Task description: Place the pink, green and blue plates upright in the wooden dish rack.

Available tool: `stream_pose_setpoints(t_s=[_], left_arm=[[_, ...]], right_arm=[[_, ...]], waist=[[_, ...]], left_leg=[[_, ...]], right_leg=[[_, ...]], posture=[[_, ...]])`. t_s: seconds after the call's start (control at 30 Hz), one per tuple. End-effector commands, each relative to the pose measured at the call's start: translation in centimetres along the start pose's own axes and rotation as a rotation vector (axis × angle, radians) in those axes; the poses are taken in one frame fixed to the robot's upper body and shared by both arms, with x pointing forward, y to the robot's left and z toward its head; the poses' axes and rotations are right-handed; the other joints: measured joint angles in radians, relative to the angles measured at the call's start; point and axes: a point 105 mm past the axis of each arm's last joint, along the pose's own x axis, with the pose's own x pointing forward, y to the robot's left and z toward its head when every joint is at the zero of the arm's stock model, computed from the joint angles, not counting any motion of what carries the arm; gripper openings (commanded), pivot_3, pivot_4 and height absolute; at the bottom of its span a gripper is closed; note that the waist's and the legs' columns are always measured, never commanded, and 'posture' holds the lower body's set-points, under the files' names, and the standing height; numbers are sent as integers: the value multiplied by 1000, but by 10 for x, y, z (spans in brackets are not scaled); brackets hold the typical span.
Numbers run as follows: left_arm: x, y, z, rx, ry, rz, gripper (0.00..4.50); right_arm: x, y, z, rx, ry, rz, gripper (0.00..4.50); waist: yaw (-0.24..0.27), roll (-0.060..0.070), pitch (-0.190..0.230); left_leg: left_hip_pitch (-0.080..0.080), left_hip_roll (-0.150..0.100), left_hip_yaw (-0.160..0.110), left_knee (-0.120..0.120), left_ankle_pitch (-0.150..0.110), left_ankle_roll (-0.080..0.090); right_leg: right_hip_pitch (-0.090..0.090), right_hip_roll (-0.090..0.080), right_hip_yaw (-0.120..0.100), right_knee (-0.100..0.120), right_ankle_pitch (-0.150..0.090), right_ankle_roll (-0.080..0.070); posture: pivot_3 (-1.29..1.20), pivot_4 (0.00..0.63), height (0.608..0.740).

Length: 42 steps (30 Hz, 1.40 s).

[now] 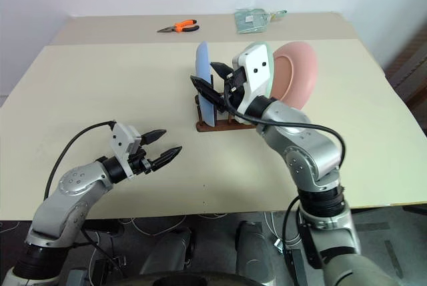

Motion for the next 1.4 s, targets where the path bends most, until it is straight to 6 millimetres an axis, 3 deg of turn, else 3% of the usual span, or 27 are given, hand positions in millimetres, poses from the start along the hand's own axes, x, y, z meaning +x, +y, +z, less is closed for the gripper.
stream_pose_setpoints(t_s=[0.03, 0.13, 0.27, 0.3, 0.5, 0.7, 0.83, 1.03, 1.17, 1.3, 1.4], left_arm=[[6, -7, 8, 27, -18, -44, 3571], [13, -12, 12, 24, -29, -81, 3571], [24, -23, 17, 24, -41, -151, 3571], [27, -25, 17, 25, -43, -167, 3571], [40, -39, 27, 25, -75, -256, 3571], [44, -45, 36, 32, -96, -294, 3571], [41, -47, 38, 33, -101, -293, 3571], [37, -47, 35, 32, -96, -270, 3571], [36, -48, 32, 31, -92, -266, 3571], [38, -49, 31, 31, -90, -273, 3571], [39, -50, 31, 33, -92, -280, 3571]], right_arm=[[-16, -4, 40, -202, -90, 32, 2965], [-38, -32, 54, -247, -76, -47, 2151], [-83, -77, 59, -335, 49, -230, 125], [-92, -83, 55, -358, 97, -252, 44], [-122, -73, 14, -434, 369, -192, 44], [-132, -72, -26, -496, 550, -160, 44], [-123, -70, -38, -510, 557, -128, 44], [-98, -57, -31, -527, 450, -50, 44], [-95, -55, -23, -536, 421, -35, 44], [-102, -63, -18, -573, 438, -68, 44], [-108, -81, -7, -624, 429, -153, 44]], waist=[[2, -1, 0], [5, -1, 0], [18, -1, 0], [21, -1, 0], [24, 1, 0], [26, 1, 0], [26, 1, 0], [25, 1, 0], [29, 0, 0], [27, 0, 0], [27, 0, 0]], left_leg=[[0, 0, 0, 0, 0, 0], [0, 0, 0, 1, 0, 0], [0, 0, 0, 2, 0, 1], [0, 0, 1, 1, -1, 1], [0, 0, 3, 2, -1, 2], [0, 0, 3, 2, -1, 2], [0, 0, 3, 3, -1, 2], [0, 0, 3, 3, -1, 2], [0, 0, 2, 3, -1, 2], [0, -1, 2, 3, -1, 2], [0, -1, 2, 3, -1, 2]], right_leg=[[0, 0, 0, 0, 0, 0], [2, 0, 0, -1, 0, 0], [3, -1, -1, -3, 0, -1], [3, -1, 0, -3, -1, -1], [3, -1, 0, -4, -1, -1], [4, -1, 0, -4, -3, 3], [4, -2, 1, -4, -3, 3], [4, -2, 1, -4, -3, 3], [5, -2, 0, -4, -3, 2], [6, -2, 0, -4, -3, 3], [5, -2, 0, -4, -3, 3]], posture=[[0, 150, 740], [0, 150, 740], [0, 150, 740], [0, 150, 740], [0, 150, 740], [0, 150, 740], [0, 150, 740], [0, 150, 740], [0, 150, 740], [0, 150, 740], [0, 150, 740]])
